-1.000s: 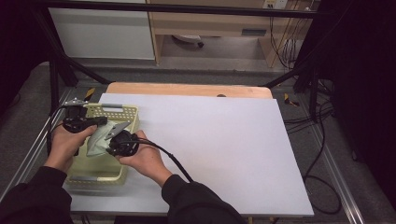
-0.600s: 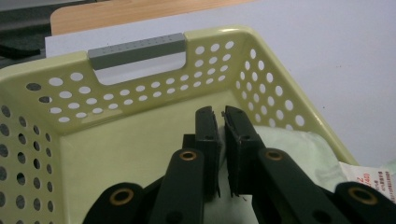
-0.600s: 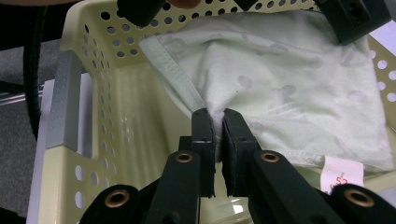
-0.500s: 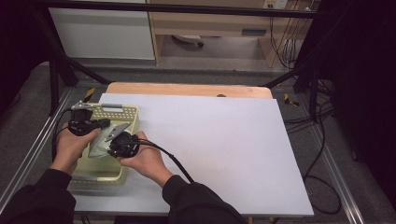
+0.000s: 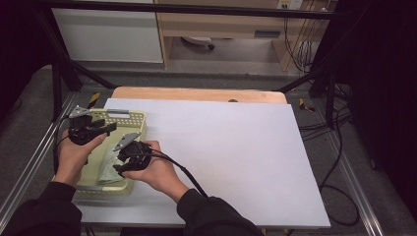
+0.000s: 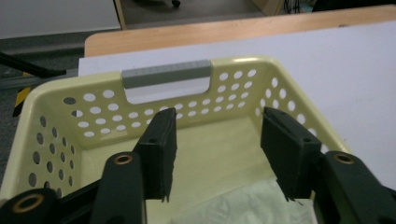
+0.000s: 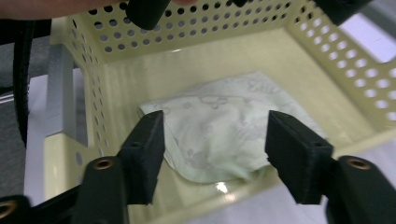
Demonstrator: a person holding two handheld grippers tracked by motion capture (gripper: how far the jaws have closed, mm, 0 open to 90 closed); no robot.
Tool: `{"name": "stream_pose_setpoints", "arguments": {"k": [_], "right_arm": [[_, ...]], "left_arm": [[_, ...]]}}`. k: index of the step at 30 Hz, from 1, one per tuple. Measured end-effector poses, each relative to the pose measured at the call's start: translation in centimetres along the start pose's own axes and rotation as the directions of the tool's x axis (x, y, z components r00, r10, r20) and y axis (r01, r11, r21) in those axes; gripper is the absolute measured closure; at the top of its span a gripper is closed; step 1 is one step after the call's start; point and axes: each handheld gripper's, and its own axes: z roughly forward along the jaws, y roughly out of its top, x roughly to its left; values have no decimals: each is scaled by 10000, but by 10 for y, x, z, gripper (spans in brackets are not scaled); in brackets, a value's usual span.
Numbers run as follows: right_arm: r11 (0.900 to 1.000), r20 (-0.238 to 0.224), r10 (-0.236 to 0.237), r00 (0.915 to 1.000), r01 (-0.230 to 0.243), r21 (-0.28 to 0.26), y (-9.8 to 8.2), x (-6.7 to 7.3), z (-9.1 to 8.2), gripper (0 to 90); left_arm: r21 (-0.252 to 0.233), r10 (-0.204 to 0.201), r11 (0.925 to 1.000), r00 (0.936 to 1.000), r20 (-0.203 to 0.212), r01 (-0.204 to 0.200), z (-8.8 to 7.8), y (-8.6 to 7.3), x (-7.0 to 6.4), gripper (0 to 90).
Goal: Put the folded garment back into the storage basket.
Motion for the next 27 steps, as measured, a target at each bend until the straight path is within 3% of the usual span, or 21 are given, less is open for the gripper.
{"name": "stream_pose_setpoints", "arguments": {"k": [2, 8, 15, 21, 24, 27], "right_arm": [[9997, 275, 37, 9996, -31, -234, -2, 2, -12, 253], [9960, 753, 657, 9950, -607, -660, -14, -4, -46, 113], [9915, 1183, 1021, 9877, -914, -926, -38, -21, -81, 71], [9848, 1562, 1282, 9794, -1070, -1370, -53, -35, -107, 35], [9818, 1624, 1459, 9759, -1226, -1453, -60, -44, -115, 35], [9767, 1754, 1696, 9698, -1417, -1611, -63, -52, -123, 35]], "left_arm": [[-287, -263, 9992, 9996, 46, 265, -7, 0, -5, 393], [-1103, -413, 9929, 9985, 358, 451, -31, -6, -30, 266], [-1498, -191, 9884, 9989, 424, 252, -50, -9, -54, 170], [-1685, -20, 9855, 9958, 914, 175, -63, -27, -68, 123], [-2020, 8, 9792, 9947, 1030, 201, -65, -34, -76, 114], [-2090, -70, 9774, 9930, 1181, 318, -67, -40, -83, 114]]}}
